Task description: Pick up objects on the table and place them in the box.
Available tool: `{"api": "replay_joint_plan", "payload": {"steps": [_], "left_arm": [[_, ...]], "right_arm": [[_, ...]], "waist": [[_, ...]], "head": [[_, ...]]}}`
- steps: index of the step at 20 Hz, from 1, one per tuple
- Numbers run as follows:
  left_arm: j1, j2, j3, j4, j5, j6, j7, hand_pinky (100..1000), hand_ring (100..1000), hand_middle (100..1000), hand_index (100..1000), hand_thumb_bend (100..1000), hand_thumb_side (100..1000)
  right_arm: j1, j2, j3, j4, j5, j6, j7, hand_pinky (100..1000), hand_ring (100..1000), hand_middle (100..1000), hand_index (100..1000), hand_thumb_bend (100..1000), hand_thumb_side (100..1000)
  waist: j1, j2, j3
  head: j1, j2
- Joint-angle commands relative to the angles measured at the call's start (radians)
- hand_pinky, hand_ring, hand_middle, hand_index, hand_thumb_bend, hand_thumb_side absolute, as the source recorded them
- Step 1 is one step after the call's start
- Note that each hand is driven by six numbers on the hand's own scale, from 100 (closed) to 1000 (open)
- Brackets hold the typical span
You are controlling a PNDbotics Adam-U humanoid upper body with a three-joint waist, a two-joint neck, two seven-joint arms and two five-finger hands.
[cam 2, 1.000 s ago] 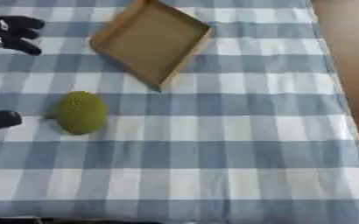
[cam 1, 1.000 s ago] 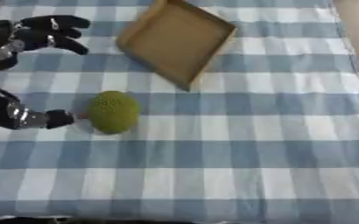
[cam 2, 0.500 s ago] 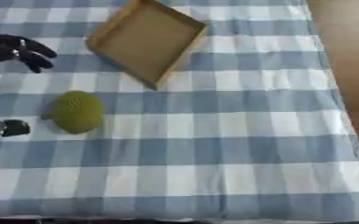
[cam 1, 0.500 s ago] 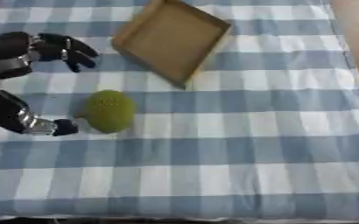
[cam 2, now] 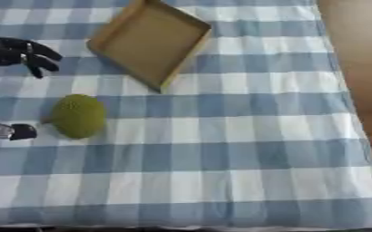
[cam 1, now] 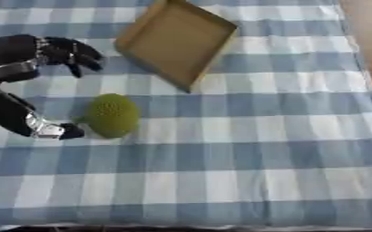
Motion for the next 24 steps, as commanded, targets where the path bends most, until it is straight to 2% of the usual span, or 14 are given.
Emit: {"api": "replay_joint_plan", "payload": {"steps": [1,5,11,20,24], "left_arm": [[-0.022,0.002,0.003,0.005,-0.021,-0.003,-0.003,868,839,981,897,571,524],[-0.029,-0.014,-0.008,0.023,-0.036,0.002,-0.014,893,857,1000,897,588,516],[-0.048,-0.053,-0.022,0.061,-0.06,0.027,-0.094,914,889,1000,900,602,503],[-0.033,-0.098,-0.01,0.15,-0.115,0.045,-0.138,894,868,995,904,618,489],[-0.035,-0.121,0.0,0.19,-0.136,0.055,-0.133,875,846,974,906,606,511]], "right_arm": [[-0.007,-0.022,-0.009,-0.01,0.0,0.0,0.002,837,818,776,839,100,468],[-0.006,-0.021,-0.009,-0.01,0.0,0.002,0.003,837,817,775,839,100,470],[-0.003,-0.02,-0.008,-0.01,-0.001,0.007,0.004,837,817,775,838,100,470],[0.001,-0.018,-0.012,-0.009,-0.006,0.007,0.008,838,817,775,837,100,470],[0.007,-0.019,-0.014,-0.011,-0.01,0.006,0.01,838,817,773,836,100,470]], "waist": [[0.004,-0.028,0.001],[0.008,-0.03,0.002],[0.012,-0.031,0.005],[0.009,-0.025,-0.002],[0.007,-0.024,-0.003]], "head": [[-0.002,0.008],[-0.009,0.012],[-0.023,0.014],[-0.019,0.0],[-0.016,-0.001]]}}
